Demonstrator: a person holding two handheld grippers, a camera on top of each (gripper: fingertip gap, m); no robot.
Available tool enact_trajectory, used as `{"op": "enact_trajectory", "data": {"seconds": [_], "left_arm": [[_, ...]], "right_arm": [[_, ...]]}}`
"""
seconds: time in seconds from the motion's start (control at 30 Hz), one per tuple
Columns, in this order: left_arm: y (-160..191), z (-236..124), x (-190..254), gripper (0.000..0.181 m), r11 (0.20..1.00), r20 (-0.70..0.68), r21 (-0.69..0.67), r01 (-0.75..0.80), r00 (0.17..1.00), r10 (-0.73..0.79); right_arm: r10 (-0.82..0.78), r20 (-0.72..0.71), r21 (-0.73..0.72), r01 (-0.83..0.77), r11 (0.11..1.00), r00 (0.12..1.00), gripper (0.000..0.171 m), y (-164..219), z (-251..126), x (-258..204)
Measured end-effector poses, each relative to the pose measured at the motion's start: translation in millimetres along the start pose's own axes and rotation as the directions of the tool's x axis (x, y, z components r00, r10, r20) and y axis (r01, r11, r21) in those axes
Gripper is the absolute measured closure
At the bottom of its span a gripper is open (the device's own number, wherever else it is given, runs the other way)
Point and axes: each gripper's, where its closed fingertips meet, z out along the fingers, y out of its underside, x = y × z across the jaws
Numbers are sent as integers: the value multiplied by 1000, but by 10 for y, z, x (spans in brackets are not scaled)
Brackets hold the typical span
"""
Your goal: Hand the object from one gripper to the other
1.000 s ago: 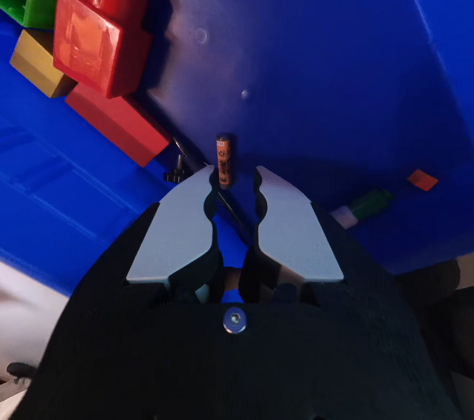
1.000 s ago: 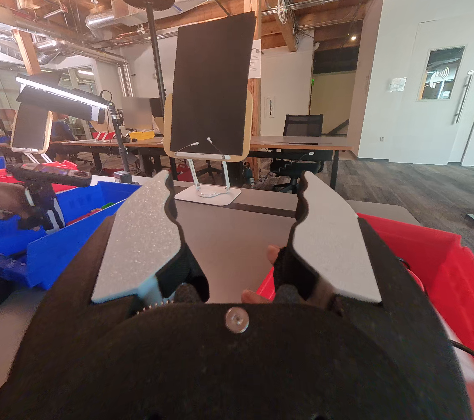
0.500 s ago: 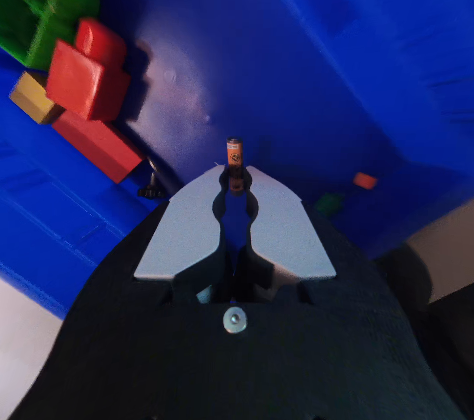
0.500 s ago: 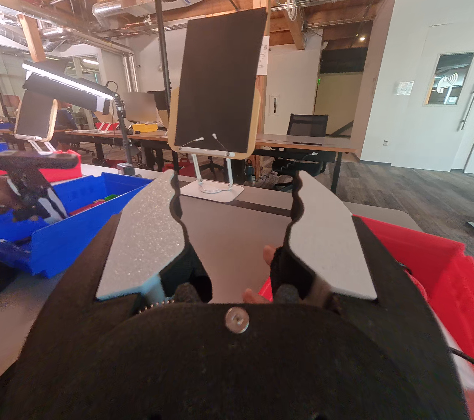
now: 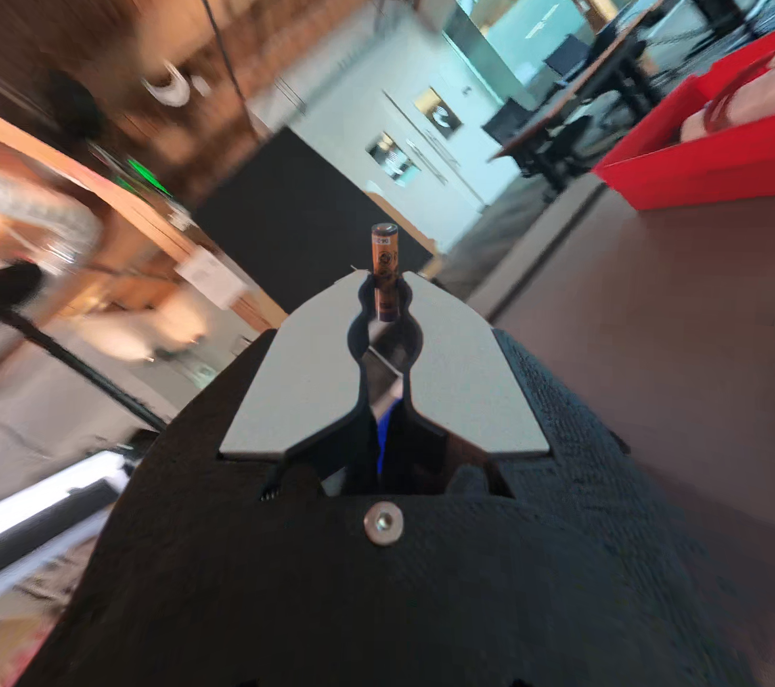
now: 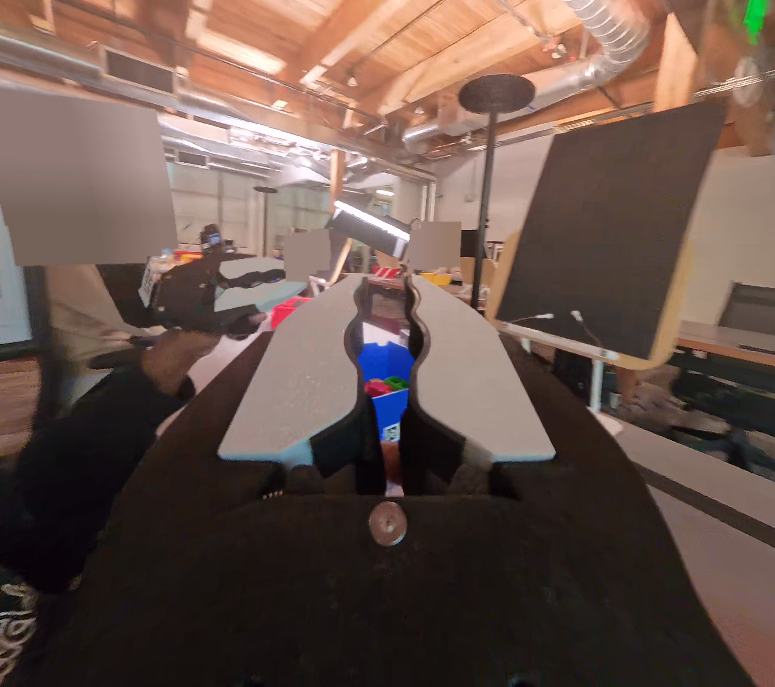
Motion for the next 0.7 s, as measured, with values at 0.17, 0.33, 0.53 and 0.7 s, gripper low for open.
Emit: {"op": "enact_trajectory", "data": {"seconds": [0.17, 0.33, 0.53, 0.7], "left_arm": [[-572, -178, 110, 172, 900, 279, 36, -434, 870, 407], [-897, -306, 426, 172, 754, 429, 71, -653, 702, 568], [-1064, -392, 625, 172, 679, 491, 129, -722, 642, 589], [-1063, -373, 703, 172, 657, 486, 136, -741, 628, 607]], "right_arm": [[-27, 79, -63, 32, 997, 997, 152, 118, 235, -497], [-155, 97, -67, 162, 985, 983, 155, 197, 377, -893], [-177, 127, -89, 189, 978, 976, 155, 269, 438, -1110], [-144, 176, -110, 165, 980, 974, 155, 326, 449, -1199]]}}
